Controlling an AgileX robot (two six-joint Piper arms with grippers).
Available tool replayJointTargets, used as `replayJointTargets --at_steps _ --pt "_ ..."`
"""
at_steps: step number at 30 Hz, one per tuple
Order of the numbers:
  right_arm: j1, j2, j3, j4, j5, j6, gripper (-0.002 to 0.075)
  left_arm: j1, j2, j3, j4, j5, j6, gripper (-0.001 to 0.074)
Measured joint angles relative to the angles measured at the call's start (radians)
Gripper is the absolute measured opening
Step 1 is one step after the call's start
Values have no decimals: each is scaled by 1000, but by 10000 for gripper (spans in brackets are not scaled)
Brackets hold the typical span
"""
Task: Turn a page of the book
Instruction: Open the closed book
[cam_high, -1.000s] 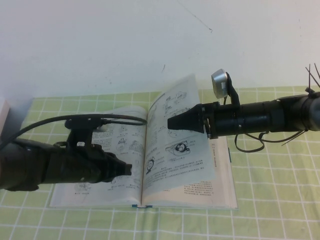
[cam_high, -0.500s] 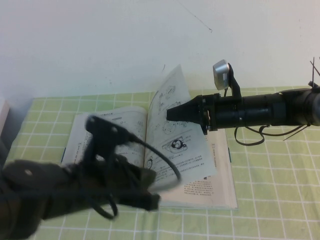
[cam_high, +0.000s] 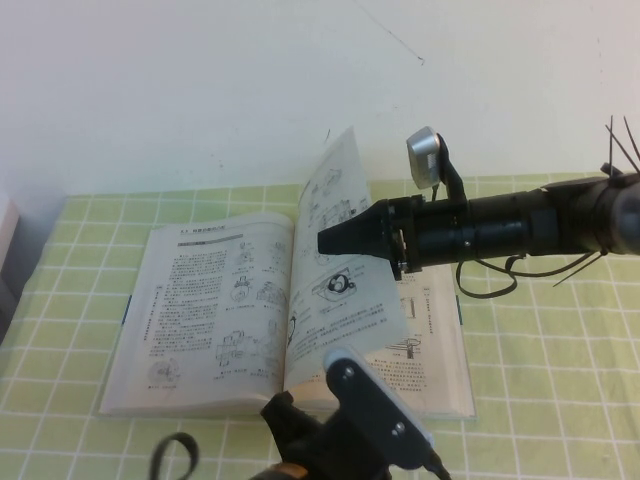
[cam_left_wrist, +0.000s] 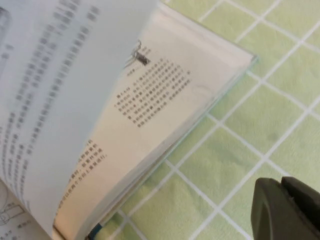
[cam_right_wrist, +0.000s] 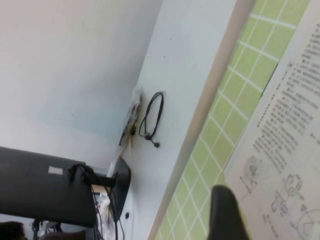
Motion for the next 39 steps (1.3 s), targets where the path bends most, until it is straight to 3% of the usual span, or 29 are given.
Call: replayJointTargets --at_steps 10,17,33,39 --pt "6 -2 0 0 2 6 393 -24 128 0 90 -200 -74 -4" --pt "6 -2 0 -2 2 16 393 -21 138 -9 194 -245 -171 -4" --pt "12 -11 0 -11 2 27 392 143 204 -75 194 -206 -184 -4" --pt "12 -67 0 -72 2 34 392 158 204 -75 168 -206 -184 -4"
